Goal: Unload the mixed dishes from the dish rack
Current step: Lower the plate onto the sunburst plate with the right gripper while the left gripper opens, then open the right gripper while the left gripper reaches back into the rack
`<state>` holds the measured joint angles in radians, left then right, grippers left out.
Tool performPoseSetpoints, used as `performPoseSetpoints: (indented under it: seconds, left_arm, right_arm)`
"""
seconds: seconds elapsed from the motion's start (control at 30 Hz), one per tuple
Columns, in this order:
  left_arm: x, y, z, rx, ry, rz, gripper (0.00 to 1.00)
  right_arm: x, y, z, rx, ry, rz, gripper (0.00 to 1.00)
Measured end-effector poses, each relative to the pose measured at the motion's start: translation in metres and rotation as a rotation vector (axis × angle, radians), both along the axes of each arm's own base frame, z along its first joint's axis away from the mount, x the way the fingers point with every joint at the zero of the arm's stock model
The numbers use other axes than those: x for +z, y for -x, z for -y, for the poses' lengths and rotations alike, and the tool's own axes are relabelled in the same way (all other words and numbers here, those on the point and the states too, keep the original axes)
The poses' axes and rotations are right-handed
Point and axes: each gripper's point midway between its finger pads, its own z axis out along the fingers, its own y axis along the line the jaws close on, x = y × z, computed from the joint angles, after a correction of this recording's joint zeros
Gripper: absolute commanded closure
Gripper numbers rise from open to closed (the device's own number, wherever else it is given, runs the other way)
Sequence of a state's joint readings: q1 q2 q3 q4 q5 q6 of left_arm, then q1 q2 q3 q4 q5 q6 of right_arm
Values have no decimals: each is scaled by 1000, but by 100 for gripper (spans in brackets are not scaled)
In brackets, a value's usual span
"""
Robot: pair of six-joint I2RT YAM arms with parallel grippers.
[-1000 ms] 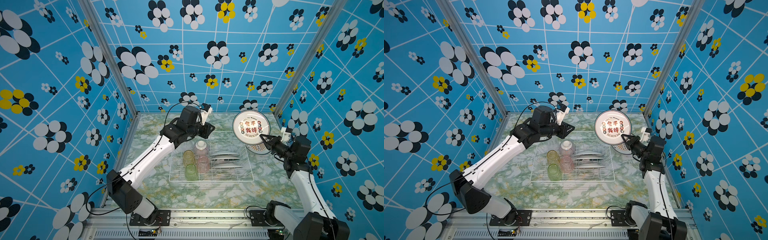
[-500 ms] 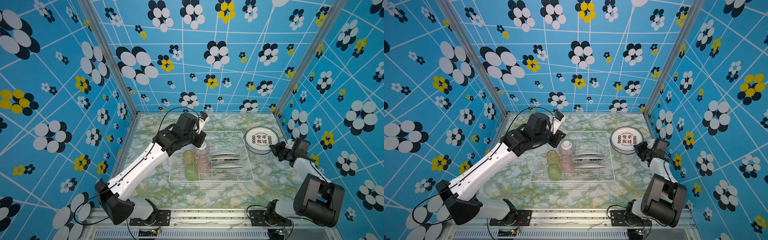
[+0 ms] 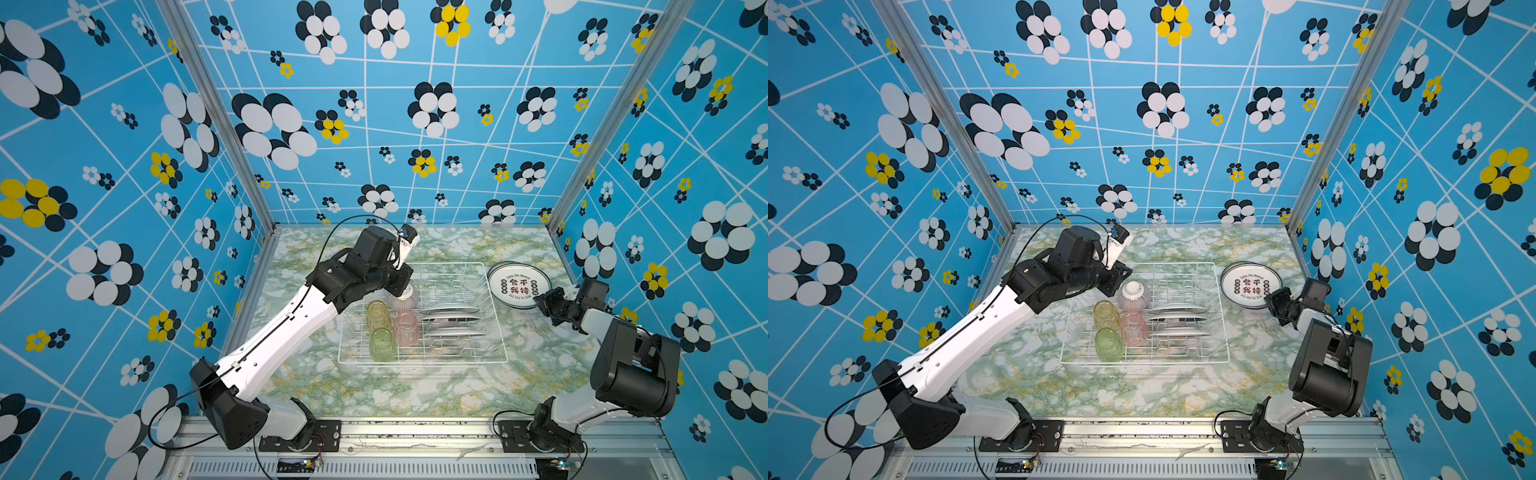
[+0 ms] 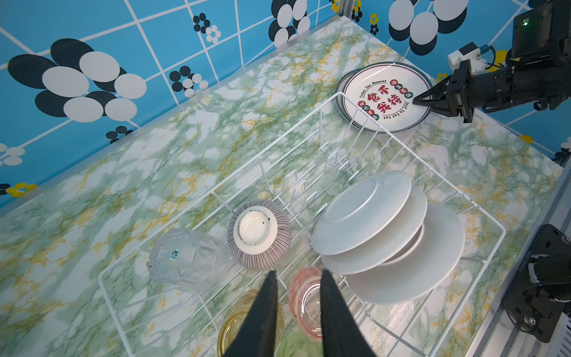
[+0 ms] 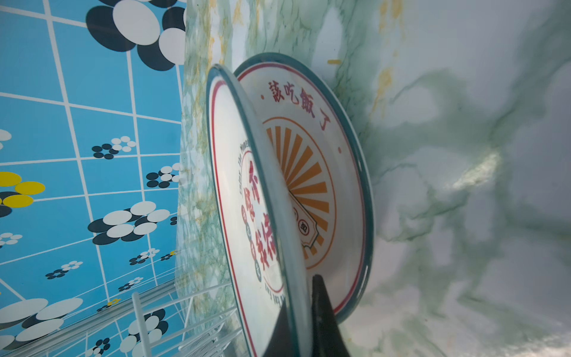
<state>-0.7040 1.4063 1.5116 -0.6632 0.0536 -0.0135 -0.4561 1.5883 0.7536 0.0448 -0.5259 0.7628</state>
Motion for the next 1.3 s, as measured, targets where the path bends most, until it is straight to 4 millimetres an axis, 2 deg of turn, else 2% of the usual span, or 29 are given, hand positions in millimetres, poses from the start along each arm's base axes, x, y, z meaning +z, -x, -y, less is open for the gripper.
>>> performPoseSetpoints:
  seconds: [0.07,0.3,0.53,0.77,1.0,1.2,1.3]
  left_arm:
    - [-1,1,0,-1,-3,-1,74]
    - [-2,4,2,-9,-8,-7,74]
    - [-2,4,2,-10,-9,-9,74]
    - [-4,4,3,-10,-12,-12,74]
    - [-15,5,11,-36,-41,-26,74]
    - [-23,8,14,-52,-83,-21,74]
    - [-28,10,16,-62,-112,-20,74]
  right_arm:
    - [-4,-2,0,3,-7,-2,90]
    - [-6,-3,1,18,10,0,59]
    - [-4,-2,5,49,55,-29,46]
    - [-3,8,13,77,147,-102,42]
    - [-8,14,19,95,219,-171,30]
    - [-7,6,14,152,334,-247,21]
    - [-8,1,10,179,378,-278,20]
